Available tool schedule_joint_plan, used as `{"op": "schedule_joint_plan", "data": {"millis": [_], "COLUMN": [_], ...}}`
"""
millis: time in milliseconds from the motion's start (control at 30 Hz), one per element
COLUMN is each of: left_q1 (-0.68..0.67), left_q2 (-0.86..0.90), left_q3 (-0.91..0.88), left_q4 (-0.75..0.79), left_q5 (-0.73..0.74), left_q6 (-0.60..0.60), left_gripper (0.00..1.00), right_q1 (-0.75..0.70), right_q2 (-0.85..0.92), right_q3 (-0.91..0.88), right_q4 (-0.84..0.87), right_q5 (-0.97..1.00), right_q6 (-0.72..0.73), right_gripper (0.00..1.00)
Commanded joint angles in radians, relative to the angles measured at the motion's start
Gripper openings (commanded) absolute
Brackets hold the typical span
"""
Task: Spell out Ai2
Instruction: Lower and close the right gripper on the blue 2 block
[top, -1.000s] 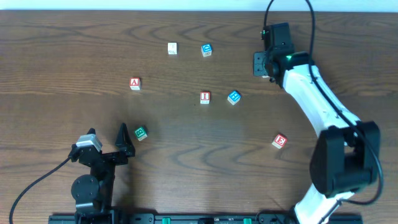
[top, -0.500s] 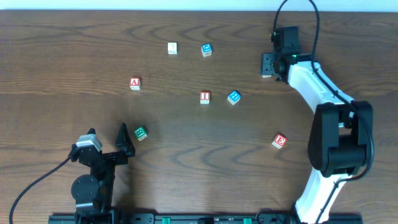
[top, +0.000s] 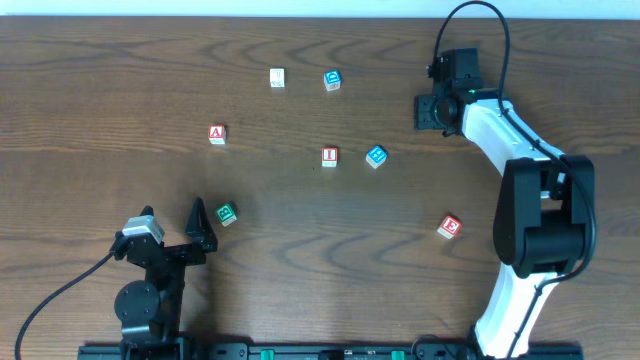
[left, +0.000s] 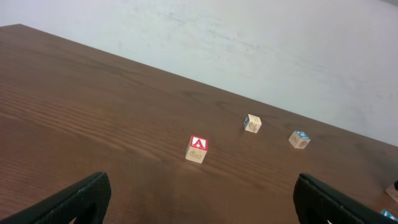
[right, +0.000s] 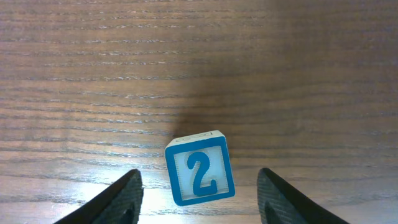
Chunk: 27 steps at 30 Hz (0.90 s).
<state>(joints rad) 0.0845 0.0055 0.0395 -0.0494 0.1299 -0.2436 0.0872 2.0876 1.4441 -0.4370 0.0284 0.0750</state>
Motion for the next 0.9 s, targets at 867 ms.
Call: {"op": "schedule_joint_plan", "data": {"millis": [867], "left_q1": [0.005], "left_q2": [-0.002], "left_q3": [-0.035], "left_q4": [-0.014], "left_q5": [-0.006], "left_q6": [-0.007], "left_gripper": [0.95], "right_q1": [-0.001], "right_q2": [0.04], "right_q3": [-0.001], "right_q4": [0.026], "right_q5": [-0.01], "right_q6": [-0.084], "right_gripper": [0.5]}}
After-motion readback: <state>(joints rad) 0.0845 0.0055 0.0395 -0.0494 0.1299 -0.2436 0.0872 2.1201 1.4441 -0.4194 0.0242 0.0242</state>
